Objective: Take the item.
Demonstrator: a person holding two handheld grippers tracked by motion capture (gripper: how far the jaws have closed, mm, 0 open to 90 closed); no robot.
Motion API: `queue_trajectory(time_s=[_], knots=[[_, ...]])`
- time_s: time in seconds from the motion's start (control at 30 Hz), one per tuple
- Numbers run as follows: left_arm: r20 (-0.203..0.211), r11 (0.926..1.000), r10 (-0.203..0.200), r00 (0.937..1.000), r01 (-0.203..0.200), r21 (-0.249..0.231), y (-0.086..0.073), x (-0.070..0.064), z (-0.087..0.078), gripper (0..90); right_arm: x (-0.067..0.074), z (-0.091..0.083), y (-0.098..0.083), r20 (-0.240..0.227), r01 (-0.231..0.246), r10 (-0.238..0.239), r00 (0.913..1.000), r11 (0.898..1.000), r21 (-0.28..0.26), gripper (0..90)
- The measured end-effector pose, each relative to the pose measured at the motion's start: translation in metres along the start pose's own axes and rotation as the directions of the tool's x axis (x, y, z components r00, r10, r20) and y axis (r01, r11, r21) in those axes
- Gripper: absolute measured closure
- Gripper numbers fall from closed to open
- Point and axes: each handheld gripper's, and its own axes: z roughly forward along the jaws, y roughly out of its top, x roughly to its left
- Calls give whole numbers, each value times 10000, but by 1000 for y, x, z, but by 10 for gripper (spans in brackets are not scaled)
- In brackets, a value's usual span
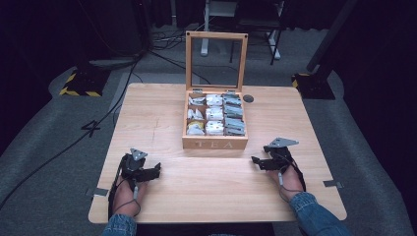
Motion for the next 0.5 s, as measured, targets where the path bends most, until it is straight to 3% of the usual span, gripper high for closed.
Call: queue_trajectory(time_s=[0.13,0.33,0.47,0.5], knots=[[7,10000,3,10000,-3,-6,0,0,0,148,0,-1,2,-256,-330,330,9991,9995,15,312],[-7,10000,6,10000,-5,2,0,0,0,148,4,-13,13,-354,-284,272,9990,9989,-361,316],[-5,10000,6,10000,-6,6,0,0,0,148,9,-23,27,-551,-34,13,9985,9993,-385,376],[-7,10000,7,10000,-7,6,0,0,0,148,13,-29,34,-348,258,-274,9990,9985,-482,383]])
